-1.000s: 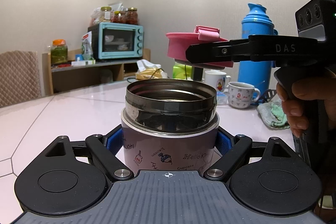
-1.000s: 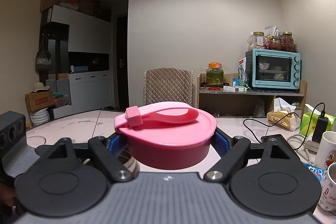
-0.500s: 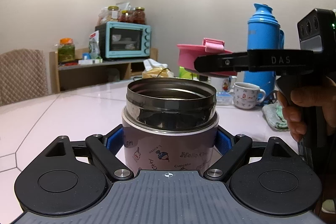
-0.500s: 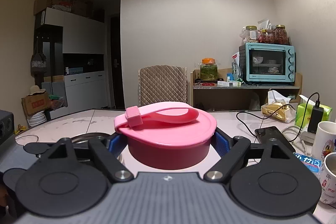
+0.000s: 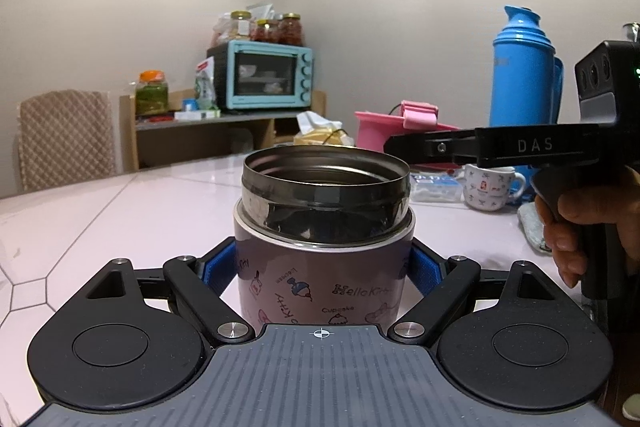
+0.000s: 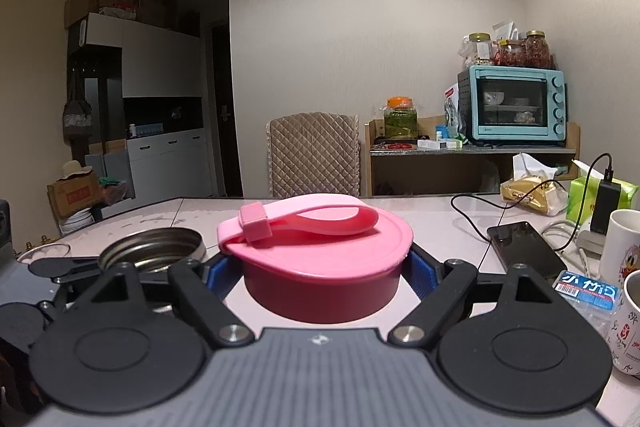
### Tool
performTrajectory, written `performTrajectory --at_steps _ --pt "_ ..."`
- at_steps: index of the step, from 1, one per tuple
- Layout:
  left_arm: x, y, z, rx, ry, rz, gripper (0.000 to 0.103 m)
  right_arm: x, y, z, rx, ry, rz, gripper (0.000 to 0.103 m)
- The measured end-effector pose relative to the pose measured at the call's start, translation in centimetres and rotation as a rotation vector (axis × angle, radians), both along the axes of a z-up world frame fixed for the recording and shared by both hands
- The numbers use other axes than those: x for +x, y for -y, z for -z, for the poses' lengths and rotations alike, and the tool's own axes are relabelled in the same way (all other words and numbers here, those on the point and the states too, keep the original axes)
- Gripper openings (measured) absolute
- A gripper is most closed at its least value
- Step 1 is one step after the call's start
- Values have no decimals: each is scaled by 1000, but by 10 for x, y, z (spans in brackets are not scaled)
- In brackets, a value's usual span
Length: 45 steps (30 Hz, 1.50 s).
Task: Unscrew bottle cap and pour
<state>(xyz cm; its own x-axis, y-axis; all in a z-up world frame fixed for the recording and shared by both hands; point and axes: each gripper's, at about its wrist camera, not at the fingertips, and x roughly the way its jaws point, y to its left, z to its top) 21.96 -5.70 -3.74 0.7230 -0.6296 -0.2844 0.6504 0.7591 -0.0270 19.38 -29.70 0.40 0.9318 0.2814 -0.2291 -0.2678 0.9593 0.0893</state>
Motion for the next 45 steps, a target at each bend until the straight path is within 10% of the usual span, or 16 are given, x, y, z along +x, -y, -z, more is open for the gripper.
performTrajectory --at_steps 45 --pt "-16 31 -7 3 -4 -356 90 9 11 23 -14 -85 2 85"
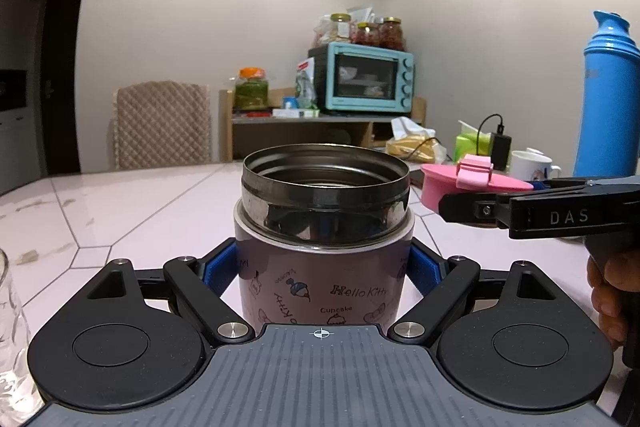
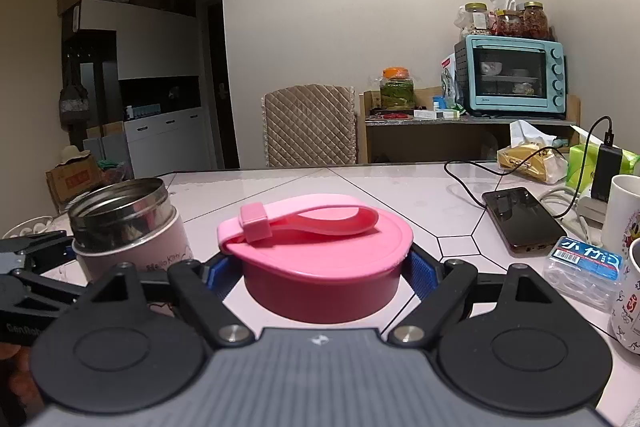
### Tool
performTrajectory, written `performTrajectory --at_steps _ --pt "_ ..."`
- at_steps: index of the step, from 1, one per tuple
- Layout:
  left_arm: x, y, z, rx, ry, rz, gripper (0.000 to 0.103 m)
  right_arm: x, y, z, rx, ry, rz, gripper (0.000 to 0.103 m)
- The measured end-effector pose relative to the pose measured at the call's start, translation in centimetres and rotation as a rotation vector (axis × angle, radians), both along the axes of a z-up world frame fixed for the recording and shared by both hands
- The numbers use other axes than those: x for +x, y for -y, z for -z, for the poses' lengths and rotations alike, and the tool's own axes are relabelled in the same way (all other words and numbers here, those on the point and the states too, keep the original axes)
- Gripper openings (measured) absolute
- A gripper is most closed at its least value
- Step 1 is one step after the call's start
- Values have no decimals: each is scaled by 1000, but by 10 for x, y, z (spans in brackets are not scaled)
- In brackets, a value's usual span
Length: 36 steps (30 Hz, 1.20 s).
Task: Unscrew bottle cap and pour
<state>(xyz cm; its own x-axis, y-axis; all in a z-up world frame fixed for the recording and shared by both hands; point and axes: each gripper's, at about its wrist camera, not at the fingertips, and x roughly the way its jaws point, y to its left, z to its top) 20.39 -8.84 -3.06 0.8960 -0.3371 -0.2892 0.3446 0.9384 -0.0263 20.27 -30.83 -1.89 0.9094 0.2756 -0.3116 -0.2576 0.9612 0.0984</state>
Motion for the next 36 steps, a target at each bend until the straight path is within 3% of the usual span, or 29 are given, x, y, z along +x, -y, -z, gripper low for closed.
performTrajectory --at_steps 36 --pt "-3 23 -2 -1 -2 -258 90 19 10 17 -63 -66 -54 85"
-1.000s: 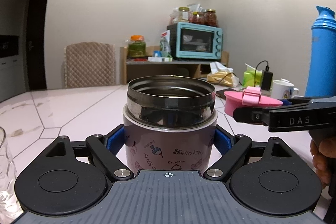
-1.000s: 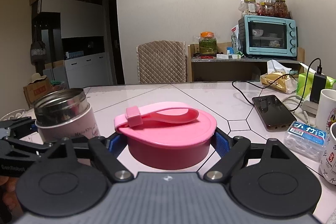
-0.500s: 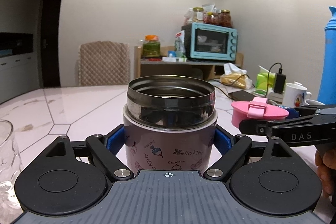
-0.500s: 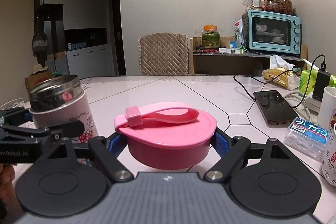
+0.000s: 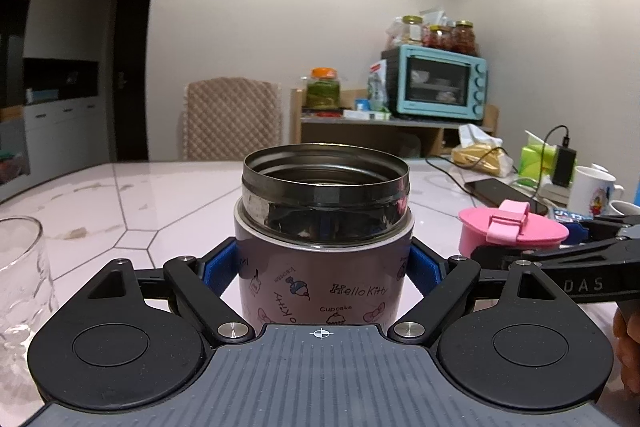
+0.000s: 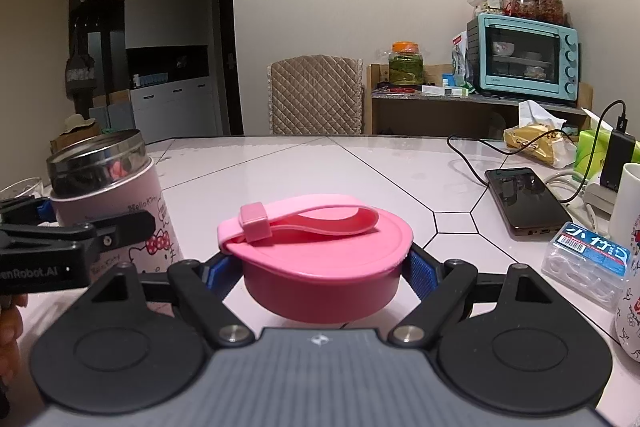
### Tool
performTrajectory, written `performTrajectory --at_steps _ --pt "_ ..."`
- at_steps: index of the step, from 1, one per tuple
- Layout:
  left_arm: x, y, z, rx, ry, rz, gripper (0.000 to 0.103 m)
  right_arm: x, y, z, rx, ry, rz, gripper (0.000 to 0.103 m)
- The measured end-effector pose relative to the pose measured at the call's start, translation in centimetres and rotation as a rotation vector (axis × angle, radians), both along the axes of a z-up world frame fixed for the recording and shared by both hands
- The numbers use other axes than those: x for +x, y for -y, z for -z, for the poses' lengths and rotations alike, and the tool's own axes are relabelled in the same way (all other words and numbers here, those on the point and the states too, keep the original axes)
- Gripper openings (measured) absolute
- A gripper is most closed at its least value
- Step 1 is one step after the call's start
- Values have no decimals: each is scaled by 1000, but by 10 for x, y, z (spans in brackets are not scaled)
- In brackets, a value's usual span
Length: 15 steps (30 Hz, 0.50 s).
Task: Unscrew bottle cap and pour
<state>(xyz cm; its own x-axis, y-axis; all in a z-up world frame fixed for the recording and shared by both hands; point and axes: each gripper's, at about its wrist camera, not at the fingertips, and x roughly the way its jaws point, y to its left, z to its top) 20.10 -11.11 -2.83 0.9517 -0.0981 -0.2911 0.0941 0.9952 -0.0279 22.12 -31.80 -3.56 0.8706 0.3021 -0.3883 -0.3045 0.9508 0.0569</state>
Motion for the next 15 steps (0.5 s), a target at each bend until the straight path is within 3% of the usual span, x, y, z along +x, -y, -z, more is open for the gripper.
performTrajectory --at_steps 15 --pt "-1 17 0 11 3 -97 90 15 5 4 -31 -31 -26 85"
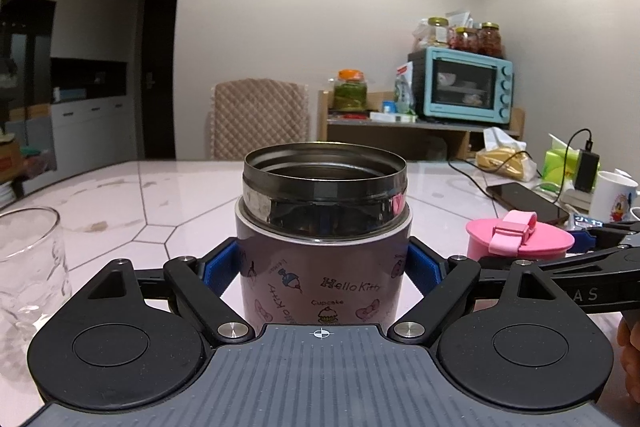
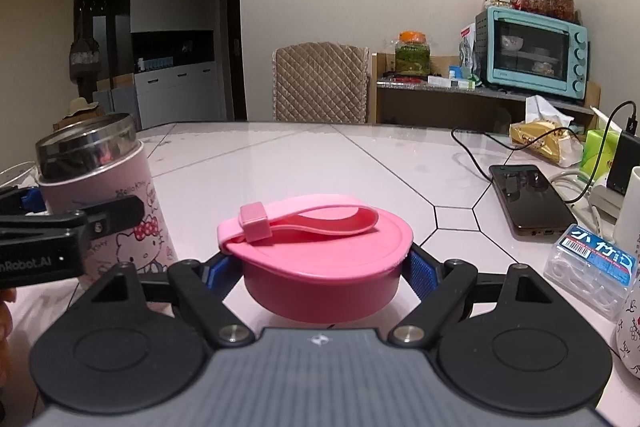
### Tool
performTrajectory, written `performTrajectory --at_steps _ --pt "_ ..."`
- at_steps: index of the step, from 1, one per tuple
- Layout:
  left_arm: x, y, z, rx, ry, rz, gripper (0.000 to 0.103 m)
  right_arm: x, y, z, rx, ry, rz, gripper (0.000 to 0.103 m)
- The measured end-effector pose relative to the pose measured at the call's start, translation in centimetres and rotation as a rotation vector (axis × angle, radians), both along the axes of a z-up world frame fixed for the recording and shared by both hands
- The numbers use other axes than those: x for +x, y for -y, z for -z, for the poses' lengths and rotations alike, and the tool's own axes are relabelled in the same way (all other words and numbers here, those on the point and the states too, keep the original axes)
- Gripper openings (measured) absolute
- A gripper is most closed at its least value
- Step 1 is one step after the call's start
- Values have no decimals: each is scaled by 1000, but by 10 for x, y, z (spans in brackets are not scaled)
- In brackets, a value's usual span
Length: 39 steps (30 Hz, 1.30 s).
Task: Unscrew bottle cap and pour
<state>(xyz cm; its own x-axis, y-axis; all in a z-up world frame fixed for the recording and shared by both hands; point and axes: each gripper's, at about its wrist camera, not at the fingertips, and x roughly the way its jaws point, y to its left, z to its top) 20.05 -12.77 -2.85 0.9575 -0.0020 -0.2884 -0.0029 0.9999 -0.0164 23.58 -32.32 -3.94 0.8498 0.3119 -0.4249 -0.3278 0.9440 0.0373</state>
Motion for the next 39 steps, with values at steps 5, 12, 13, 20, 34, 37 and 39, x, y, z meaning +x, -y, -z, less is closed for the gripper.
performTrajectory --at_steps 5,12,13,20,34,37,39 --pt "-1 2 0 -3 0 -23 90 3 -3 2 -16 -15 -15 85" --pt "-1 7 0 3 -4 -52 90 6 -3 4 -33 -34 -11 85" --pt "-1 8 0 6 -4 -56 90 7 -3 4 -33 -36 -10 85" --pt "0 9 1 9 -10 -69 90 10 -5 6 -52 -53 -5 85" --pt "1 10 2 5 -29 -85 91 18 -8 9 -84 -87 -10 85" --pt "2 9 3 -1 -32 -83 91 20 -9 10 -90 -97 -9 85" --pt "2 9 3 -1 -32 -83 91 20 -10 10 -95 -102 -10 85"
